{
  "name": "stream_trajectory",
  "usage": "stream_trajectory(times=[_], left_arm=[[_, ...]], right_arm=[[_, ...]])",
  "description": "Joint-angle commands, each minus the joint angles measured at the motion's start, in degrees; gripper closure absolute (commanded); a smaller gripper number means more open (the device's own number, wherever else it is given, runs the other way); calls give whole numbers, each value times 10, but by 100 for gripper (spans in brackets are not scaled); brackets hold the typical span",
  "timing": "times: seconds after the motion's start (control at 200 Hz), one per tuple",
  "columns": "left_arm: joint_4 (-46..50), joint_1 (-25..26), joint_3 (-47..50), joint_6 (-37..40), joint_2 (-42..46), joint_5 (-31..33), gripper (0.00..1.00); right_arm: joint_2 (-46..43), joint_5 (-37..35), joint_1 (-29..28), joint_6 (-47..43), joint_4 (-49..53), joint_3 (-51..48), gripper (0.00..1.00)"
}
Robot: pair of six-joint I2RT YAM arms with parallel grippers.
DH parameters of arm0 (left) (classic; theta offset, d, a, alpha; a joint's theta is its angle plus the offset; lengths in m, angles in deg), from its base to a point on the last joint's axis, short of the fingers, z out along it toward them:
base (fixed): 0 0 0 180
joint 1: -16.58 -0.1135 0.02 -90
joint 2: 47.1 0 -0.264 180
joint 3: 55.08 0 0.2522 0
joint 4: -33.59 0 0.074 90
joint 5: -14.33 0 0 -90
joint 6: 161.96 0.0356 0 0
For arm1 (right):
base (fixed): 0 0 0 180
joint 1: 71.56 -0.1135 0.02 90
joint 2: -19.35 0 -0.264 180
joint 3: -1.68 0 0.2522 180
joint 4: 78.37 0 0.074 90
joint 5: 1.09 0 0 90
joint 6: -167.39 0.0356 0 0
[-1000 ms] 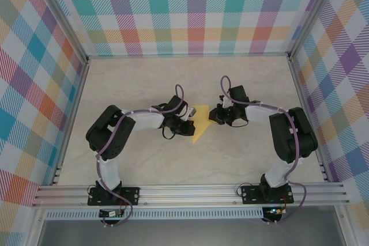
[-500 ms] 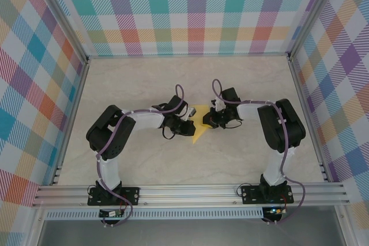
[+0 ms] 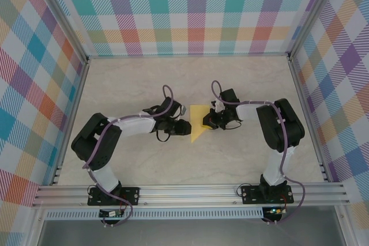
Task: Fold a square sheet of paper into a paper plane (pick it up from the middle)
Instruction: Third fold the triangle at the center of the table.
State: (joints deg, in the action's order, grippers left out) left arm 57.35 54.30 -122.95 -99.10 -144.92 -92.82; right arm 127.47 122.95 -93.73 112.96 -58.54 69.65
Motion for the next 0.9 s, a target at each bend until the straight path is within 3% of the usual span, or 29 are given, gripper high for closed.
stream_trajectory(times=[0.0,0.075,0.24,0.6,0.9], left_arm=[[-40,-2,16,-84,36,7,63],[-90,10,20,-114,38,-30,74],[-116,41,-21,-139,-10,-91,86],[-180,47,-7,-194,-109,-92,87],[-181,47,71,-211,-89,-77,88]], right_arm=[[0,-40,-2,11,16,-14,96],[5,-39,-1,14,15,-12,96],[5,-42,-2,18,12,-14,96],[9,-41,-2,11,19,-10,96],[9,-58,-2,3,35,-11,96]])
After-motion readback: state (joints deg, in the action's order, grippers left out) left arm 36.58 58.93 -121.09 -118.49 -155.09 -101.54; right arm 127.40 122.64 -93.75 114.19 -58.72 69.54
